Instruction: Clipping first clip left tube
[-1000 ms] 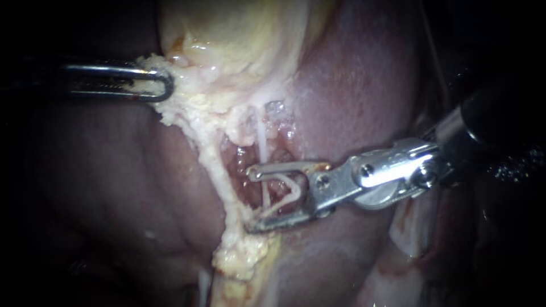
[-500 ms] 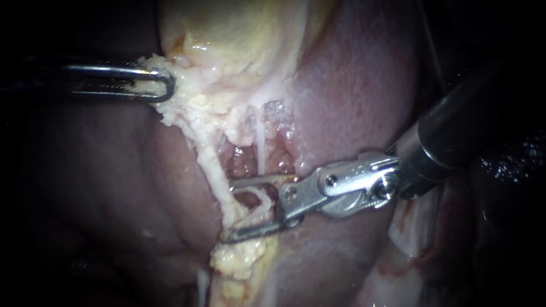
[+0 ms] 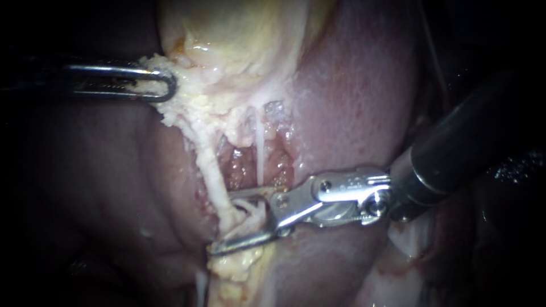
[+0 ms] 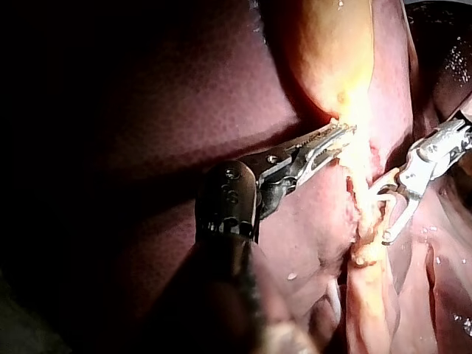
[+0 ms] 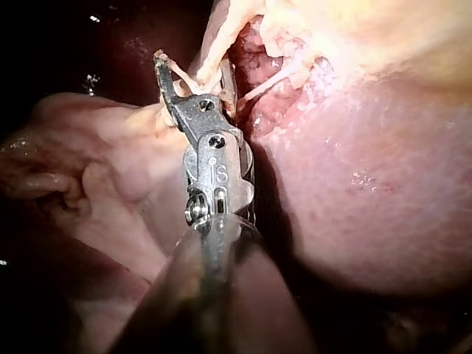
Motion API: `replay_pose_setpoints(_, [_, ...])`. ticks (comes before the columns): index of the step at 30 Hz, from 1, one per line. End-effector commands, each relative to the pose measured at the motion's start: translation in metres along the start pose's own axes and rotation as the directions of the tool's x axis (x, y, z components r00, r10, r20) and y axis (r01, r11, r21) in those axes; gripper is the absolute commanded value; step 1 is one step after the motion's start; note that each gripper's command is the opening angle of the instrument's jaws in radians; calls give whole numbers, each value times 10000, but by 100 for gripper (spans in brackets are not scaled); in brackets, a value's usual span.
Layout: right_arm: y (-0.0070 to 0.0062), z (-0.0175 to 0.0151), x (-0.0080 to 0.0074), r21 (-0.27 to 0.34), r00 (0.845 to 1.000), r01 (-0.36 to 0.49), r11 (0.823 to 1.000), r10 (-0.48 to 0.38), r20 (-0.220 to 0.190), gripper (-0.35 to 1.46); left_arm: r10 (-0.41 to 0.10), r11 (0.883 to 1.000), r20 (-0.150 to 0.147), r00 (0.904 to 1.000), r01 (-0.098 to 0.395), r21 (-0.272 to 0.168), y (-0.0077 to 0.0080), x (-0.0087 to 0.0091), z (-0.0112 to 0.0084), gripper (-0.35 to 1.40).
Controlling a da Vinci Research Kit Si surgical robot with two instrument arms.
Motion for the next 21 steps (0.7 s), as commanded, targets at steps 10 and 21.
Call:
replay_pose_setpoints(10, [-28, 10, 4, 871, 10000, -36, 9962, 41, -58, 45, 6, 10000, 4, 10000, -6, -7, -4, -1, -1, -35])
replay_pose_setpoints(21, [-39, 7, 12, 1279, 9998, -200, 9916, 205, -26, 31, 7, 10000, 6, 10000, -7, -11, -5, -1, -2, -35])
